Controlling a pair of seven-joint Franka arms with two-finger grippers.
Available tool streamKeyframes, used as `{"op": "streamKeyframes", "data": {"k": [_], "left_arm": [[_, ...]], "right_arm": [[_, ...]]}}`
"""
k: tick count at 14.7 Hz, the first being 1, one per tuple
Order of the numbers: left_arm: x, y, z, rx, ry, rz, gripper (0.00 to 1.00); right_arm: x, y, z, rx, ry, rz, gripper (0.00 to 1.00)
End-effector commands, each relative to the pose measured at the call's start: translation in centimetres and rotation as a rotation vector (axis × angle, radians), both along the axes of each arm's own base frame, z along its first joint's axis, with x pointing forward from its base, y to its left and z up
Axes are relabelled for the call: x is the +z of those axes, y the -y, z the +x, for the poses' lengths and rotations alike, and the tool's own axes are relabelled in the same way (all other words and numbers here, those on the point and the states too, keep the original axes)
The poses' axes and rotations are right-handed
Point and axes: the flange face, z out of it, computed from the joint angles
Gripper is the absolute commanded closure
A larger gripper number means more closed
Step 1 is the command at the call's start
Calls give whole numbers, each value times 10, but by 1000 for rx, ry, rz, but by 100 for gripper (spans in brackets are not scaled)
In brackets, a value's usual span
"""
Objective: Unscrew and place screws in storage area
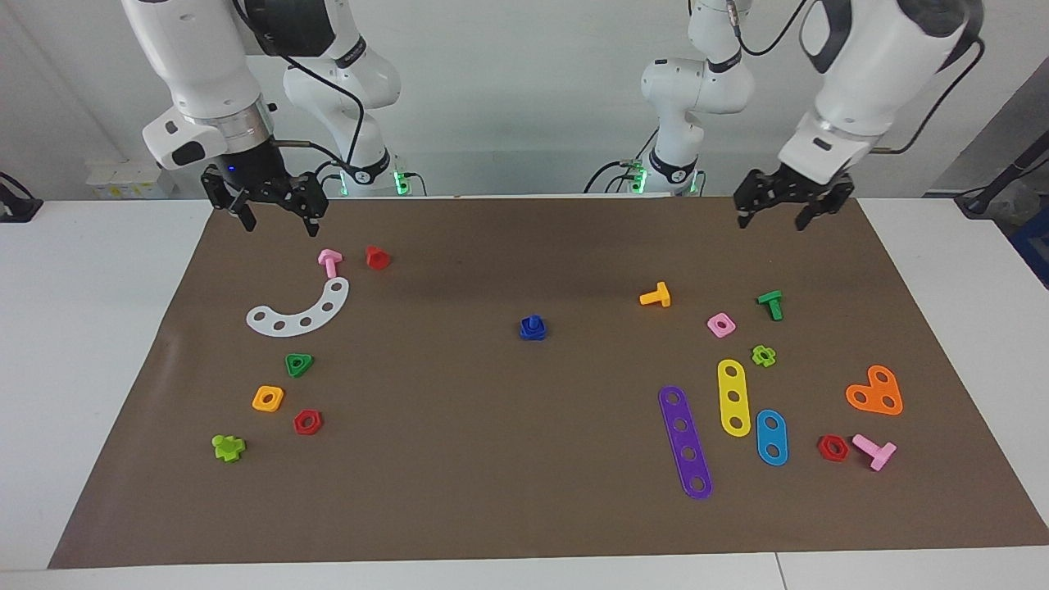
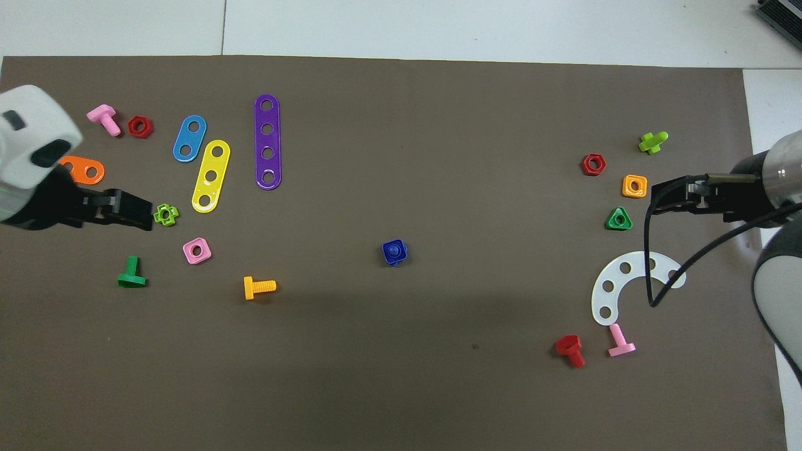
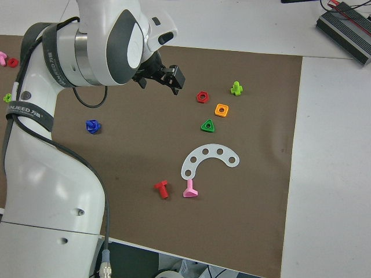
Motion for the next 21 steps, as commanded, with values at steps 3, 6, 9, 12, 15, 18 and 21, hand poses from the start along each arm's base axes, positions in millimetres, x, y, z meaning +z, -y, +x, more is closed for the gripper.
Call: {"op": "streamKeyframes", "data": {"k": [3,6,9,12,15,18,21], "left_arm": [[-67,109,0,106,24,-94,9],[-110,173,-6,143,60,-129,12],[-130,198,-16,182,79,-176,12],[-175,239,-22,227,73,-160,17],[-218,264,-28,234,55,-126,17],[-244,278,-36,210,43,-95,18],[-261,289,-41,212,48,-90,18]], "right_arm": [[2,3,-5,18,-7,20,0],[2,3,-5,19,-7,20,0],[2,3,-5,19,-7,20,0],[2,3,-5,18,-7,22,0],[2,3,-5,18,-7,22,0],[2,3,-5,18,-7,22,0],[2,3,-5,19,-7,22,0]]}}
